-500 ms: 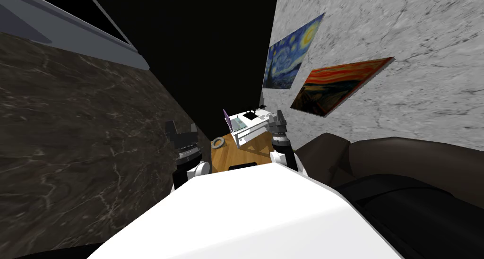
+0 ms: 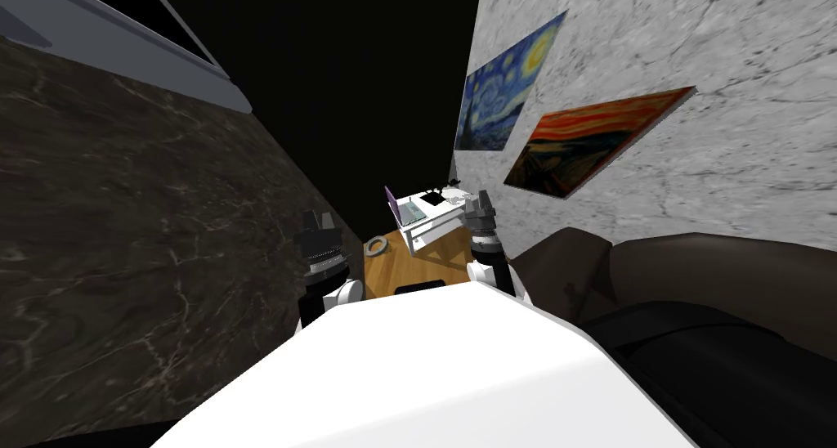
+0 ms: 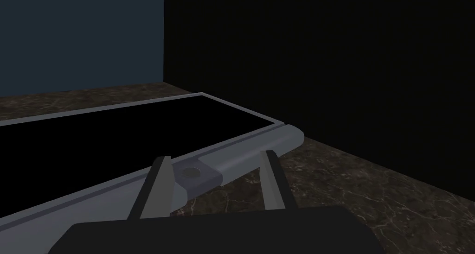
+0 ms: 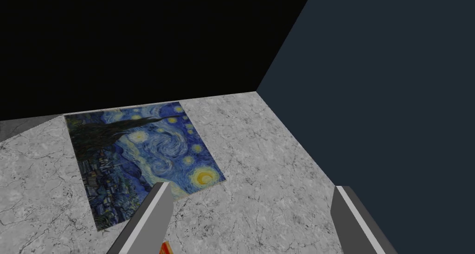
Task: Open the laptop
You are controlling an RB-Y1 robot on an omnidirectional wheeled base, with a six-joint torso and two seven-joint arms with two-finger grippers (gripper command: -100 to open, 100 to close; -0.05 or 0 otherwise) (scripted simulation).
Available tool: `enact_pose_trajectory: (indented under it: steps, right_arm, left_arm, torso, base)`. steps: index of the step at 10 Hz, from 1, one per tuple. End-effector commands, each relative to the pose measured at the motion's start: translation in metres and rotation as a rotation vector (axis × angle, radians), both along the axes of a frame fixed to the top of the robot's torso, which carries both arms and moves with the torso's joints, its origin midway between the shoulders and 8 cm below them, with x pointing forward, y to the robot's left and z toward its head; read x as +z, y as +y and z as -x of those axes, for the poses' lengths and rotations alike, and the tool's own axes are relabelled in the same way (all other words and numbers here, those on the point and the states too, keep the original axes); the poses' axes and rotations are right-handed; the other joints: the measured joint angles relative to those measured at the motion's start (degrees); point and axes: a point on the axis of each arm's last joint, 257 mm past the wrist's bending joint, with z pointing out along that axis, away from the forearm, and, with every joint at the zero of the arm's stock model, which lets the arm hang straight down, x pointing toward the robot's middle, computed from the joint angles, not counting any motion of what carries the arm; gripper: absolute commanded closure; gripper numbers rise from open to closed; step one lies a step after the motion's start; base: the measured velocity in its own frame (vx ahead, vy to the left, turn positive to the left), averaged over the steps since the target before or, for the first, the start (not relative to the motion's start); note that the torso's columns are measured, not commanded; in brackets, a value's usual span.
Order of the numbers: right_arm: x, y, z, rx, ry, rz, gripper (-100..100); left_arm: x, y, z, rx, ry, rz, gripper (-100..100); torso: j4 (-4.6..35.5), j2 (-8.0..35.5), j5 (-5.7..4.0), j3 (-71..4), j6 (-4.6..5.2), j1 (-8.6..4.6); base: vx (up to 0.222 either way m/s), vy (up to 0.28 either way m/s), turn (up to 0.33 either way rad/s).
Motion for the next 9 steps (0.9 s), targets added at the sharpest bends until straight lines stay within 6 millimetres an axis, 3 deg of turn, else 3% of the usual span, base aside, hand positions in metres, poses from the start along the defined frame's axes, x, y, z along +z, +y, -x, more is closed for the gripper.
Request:
enact_pose_trajectory:
  steps: [1, 4, 5, 6, 9]
  right_arm:
    - [0.0000, 0.0000, 0.0000, 0.000, 0.000, 0.000, 0]
    - [0.0000, 0.0000, 0.0000, 0.000, 0.000, 0.000, 0]
    - [0.0001, 0.0000, 0.0000, 0.000, 0.000, 0.000, 0]
    - [-0.0002, 0.0000, -0.0001, 0.000, 0.000, 0.000, 0]
    - [-0.0003, -0.0001, -0.0001, 0.000, 0.001, 0.000, 0]
  left_arm:
    - [0.0000, 0.0000, 0.0000, 0.000, 0.000, 0.000, 0]
    - [0.0000, 0.0000, 0.0000, 0.000, 0.000, 0.000, 0]
    - [-0.0003, -0.0012, -0.0010, -0.017, 0.009, -0.020, -100]
    - [-0.0007, -0.0011, -0.0020, -0.028, 0.017, -0.032, -100]
    - [-0.0020, 0.0054, -0.0057, -0.061, 0.047, -0.040, -100]
  torso:
    - [4.2, 4.2, 0.00, -8.4, 0.00, 0.00]
    - [16.9, 16.9, 0.00, -33.8, 0.00, 0.00]
    - [21.1, 21.2, 0.00, -42.3, 0.00, 0.00]
    - [23.0, 23.1, 0.01, -46.2, -0.01, 0.03]
    - [23.8, 23.7, 0.02, -47.7, -0.01, 0.07]
  base:
    - [0.000, 0.000, 0.000]
    - [0.000, 0.000, 0.000]
    - [0.022, 0.002, 0.034]
    - [0.036, 0.001, 0.065]
    - [0.063, 0.020, 0.085]
